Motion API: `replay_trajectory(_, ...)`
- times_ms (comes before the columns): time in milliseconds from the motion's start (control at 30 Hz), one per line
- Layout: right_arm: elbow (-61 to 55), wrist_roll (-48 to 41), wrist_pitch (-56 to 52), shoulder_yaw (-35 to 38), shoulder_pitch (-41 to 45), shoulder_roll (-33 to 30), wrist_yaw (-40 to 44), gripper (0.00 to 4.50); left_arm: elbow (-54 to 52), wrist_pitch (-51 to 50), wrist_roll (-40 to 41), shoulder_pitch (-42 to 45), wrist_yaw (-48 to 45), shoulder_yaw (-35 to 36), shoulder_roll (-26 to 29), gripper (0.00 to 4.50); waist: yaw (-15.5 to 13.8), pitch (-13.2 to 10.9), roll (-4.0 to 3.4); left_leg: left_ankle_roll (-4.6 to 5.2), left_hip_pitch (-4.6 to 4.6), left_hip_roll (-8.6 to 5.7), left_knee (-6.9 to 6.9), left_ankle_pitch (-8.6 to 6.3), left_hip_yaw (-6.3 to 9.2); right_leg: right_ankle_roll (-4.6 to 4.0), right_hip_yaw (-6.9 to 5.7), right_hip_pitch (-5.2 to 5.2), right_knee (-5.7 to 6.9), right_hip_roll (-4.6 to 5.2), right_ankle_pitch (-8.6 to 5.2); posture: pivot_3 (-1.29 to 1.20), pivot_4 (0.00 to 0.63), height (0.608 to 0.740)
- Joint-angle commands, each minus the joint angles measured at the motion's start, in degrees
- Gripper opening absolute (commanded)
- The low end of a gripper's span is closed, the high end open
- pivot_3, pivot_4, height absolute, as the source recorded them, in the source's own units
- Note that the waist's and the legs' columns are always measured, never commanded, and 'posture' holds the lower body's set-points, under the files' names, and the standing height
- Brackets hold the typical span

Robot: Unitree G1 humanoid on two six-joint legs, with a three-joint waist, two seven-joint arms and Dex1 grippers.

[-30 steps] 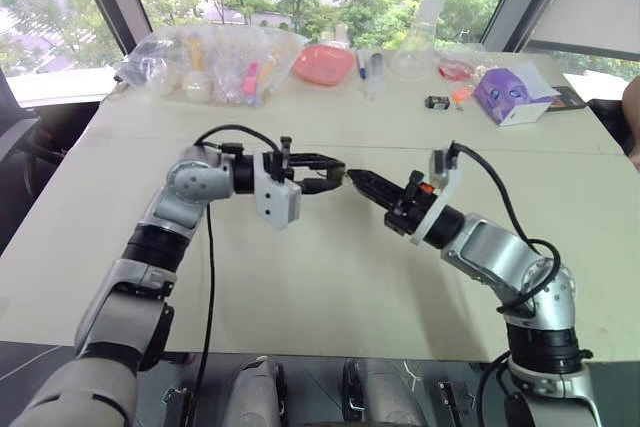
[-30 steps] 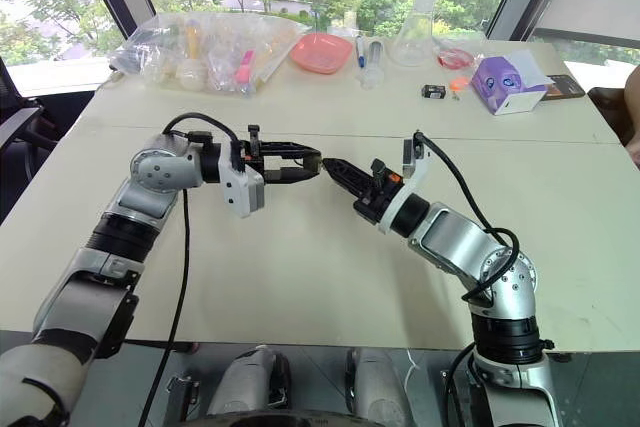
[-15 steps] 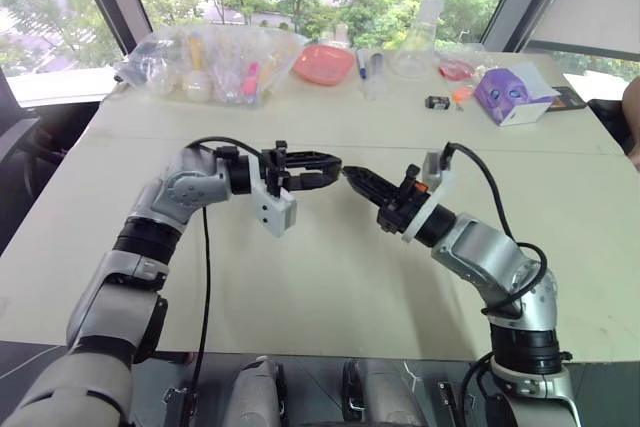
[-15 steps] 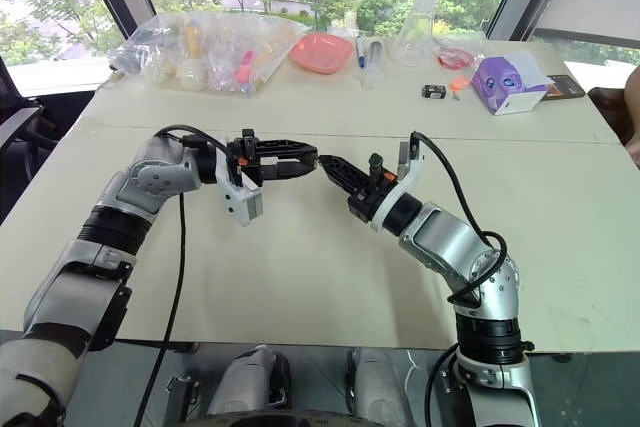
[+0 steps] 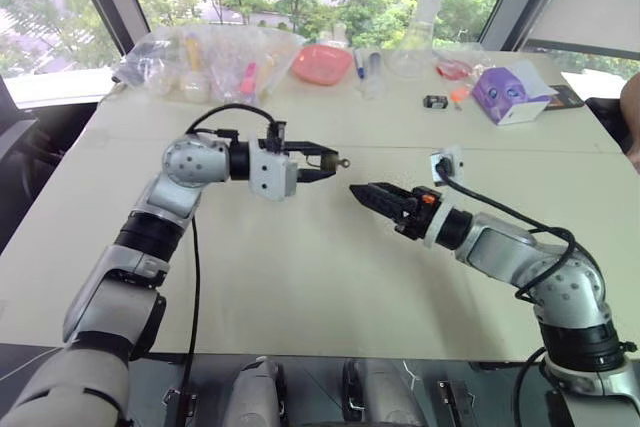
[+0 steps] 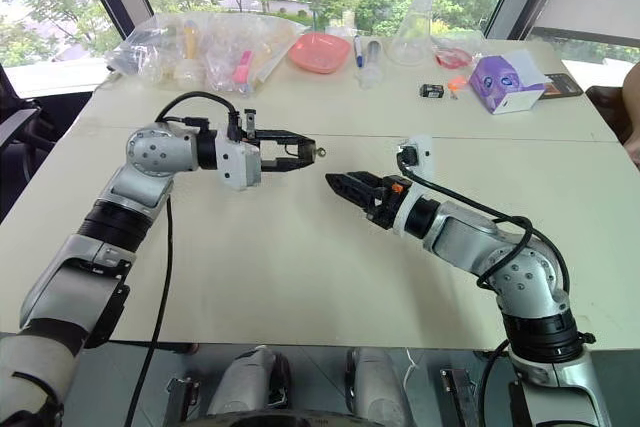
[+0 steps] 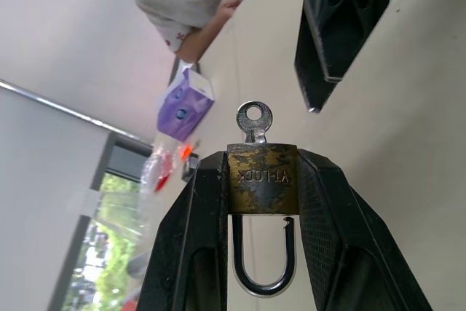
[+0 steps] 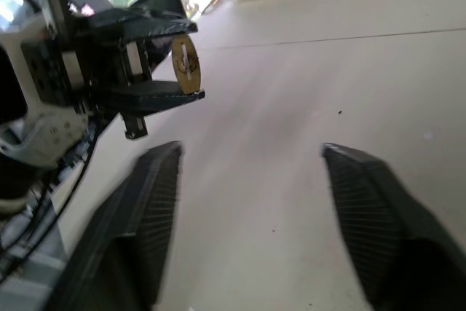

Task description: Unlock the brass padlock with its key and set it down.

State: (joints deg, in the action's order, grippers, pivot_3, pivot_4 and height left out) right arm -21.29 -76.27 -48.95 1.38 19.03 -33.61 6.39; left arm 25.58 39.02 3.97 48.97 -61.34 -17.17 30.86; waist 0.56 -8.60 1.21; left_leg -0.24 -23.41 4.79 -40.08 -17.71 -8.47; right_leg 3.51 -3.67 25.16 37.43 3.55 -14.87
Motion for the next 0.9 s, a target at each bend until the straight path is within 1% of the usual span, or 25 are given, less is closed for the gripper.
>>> replay_trajectory(33,-2.5,0.7,-0.4,0.4,1.8,1.3,2.2,3.46,-3.6,-1.9,2.2,0.5,-1.1,1.4,-0.2,0.72,0.0,0.0,0.0,0.0,0.0,0.0,0.0,0.0,-0.02,0.0,0.0,0.0,0.0,0.0,0.0,0.0,0.15,0.74)
replay_trajectory(167,-1.9,0.7,-0.9,0.9,2.7,3.2,1.5,3.46,-5.3,-2.3,1.9,-0.5,-1.1,1.4,-0.6,0.72,0.0,0.0,0.0,-0.02,0.0,0.0,0.0,0.01,-0.13,0.0,0.0,0.0,0.0,0.0,0.0,0.0,0.15,0.74)
replay_trajectory(333,-0.3,-1.3,-1.7,1.5,4.6,6.3,-0.3,3.46,-7.6,-2.0,1.3,-2.1,-0.9,0.9,-1.5,0.72,-0.1,0.0,0.0,-0.16,0.0,0.0,-0.01,0.09,-0.14,0.0,0.0,0.0,0.0,0.0,0.0,0.0,0.15,0.74)
replay_trajectory(367,-0.3,-1.3,-1.9,1.6,4.8,6.7,-0.5,3.46,-7.9,-2.1,1.3,-2.3,-1.0,0.9,-1.6,0.72,-0.1,0.0,0.0,-0.35,0.0,0.0,0.0,0.2,-0.14,0.0,0.0,0.0,0.0,0.01,0.0,0.0,0.15,0.74)
replay_trajectory(467,0.1,-1.5,-2.6,1.7,5.2,7.3,-1.3,3.46,-8.6,-2.6,1.4,-2.5,-1.1,1.1,-1.8,0.72,-0.1,0.0,0.0,-0.36,0.0,0.0,0.0,0.2,-0.13,0.0,0.0,0.0,0.0,0.0,0.0,0.0,0.15,0.74)
replay_trajectory(500,0.4,-1.5,-2.7,1.7,5.4,7.7,-1.7,3.23,-8.9,-2.9,1.5,-2.6,-1.1,1.1,-1.9,0.72,-0.1,0.0,0.0,-0.36,0.0,0.0,0.0,0.2,-0.13,0.0,0.0,0.0,0.0,0.01,0.0,0.0,0.15,0.74)
replay_trajectory(567,0.6,-1.7,-3.0,1.7,5.6,8.4,-2.1,2.59,-9.2,-3.1,1.5,-2.7,-1.0,1.1,-2.0,0.72,-0.1,0.0,0.0,-0.36,0.0,0.0,0.0,0.2,-0.14,0.0,0.0,0.0,0.0,0.01,0.0,0.0,0.15,0.74)
replay_trajectory(633,0.7,-1.8,-3.4,1.7,5.8,9.0,-2.3,1.64,-9.4,-3.2,1.5,-2.9,-0.9,1.2,-2.0,0.72,0.0,0.0,0.0,-0.36,0.0,0.0,0.0,0.2,-0.14,0.0,0.0,0.0,0.0,0.01,0.0,0.0,0.15,0.74)
replay_trajectory(667,0.7,-1.8,-3.5,1.7,5.8,9.2,-2.4,1.05,-9.4,-3.2,1.4,-2.9,-0.9,1.2,-2.0,0.72,0.0,0.0,0.0,-0.36,0.0,0.0,0.0,0.2,-0.13,0.0,0.0,0.0,0.0,0.01,0.0,0.0,0.15,0.74)
replay_trajectory(733,0.7,-1.9,-3.9,1.8,5.8,9.6,-2.8,0.04,-9.7,-3.5,1.6,-3.0,-1.1,1.2,-1.9,0.72,0.0,0.0,0.0,-0.36,0.0,0.0,0.0,0.2,-0.13,0.0,0.0,0.0,0.0,0.01,0.0,0.0,0.15,0.74)
replay_trajectory(867,0.9,-1.5,-4.2,2.2,6.1,10.3,-3.2,0.01,-10.3,-3.8,2.4,-3.4,-2.2,1.2,-1.7,0.72,0.0,0.0,0.0,-0.36,0.0,0.0,0.0,0.2,-0.13,0.0,0.0,0.0,0.0,0.01,0.0,0.0,0.15,0.74)
replay_trajectory(900,0.9,-1.5,-4.4,2.2,6.1,10.4,-3.2,0.0,-10.3,-3.8,2.4,-3.4,-2.3,1.2,-1.7,1.22,0.0,0.0,0.0,-0.36,0.0,0.0,0.0,0.2,-0.13,0.0,0.0,0.0,0.0,0.01,0.0,0.0,0.15,0.74)
